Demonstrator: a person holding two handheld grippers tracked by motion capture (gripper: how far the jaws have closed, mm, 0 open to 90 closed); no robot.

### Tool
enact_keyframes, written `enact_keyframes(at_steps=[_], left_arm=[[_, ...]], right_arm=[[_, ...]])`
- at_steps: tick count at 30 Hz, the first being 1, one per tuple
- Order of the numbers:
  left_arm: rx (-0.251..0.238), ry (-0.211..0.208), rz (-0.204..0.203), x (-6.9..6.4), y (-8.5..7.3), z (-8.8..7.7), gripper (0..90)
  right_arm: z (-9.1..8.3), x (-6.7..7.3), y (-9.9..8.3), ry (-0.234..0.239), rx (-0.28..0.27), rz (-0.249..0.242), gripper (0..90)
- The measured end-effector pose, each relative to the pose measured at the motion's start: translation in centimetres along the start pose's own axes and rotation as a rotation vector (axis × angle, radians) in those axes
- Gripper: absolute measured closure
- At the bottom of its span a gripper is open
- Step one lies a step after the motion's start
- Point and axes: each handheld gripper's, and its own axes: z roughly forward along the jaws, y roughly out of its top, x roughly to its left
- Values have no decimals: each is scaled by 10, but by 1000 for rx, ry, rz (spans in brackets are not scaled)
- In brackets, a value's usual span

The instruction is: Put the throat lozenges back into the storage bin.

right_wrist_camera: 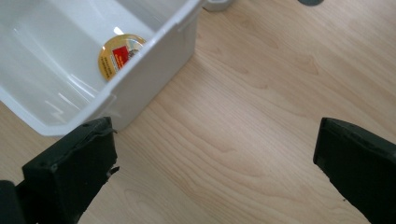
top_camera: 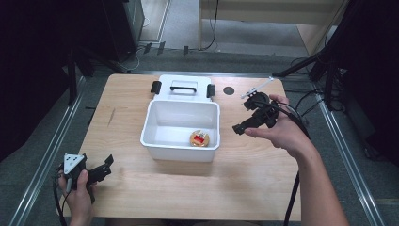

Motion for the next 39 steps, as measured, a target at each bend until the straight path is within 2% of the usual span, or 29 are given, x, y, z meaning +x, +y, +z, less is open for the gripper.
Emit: enact_keyframes(at_steps=[9, 19, 22, 26, 30, 36, 39], left_arm=[[-2, 2, 3, 0, 0, 0, 2], [-7, -2, -3, 1, 0, 0, 2], [-6, 3, 3, -1, -1, -1, 2], [-10, 7, 0, -1, -1, -1, 2], [-16, 10, -13, 0, -1, -2, 2], [-14, 7, -8, -1, -1, -1, 2], [-13, 9, -1, -1, -1, -1, 2]], right_arm=[[13, -20, -45, -2, -1, 92, 0], [36, -34, -99, -73, 11, 181, 0], [44, -36, -115, -70, -3, 210, 0], [54, -37, -139, -94, -34, 227, 0], [58, -38, -164, -119, -91, 248, 0], [62, -46, -202, -170, -198, 326, 0], [68, -49, -221, -181, -254, 366, 0]])
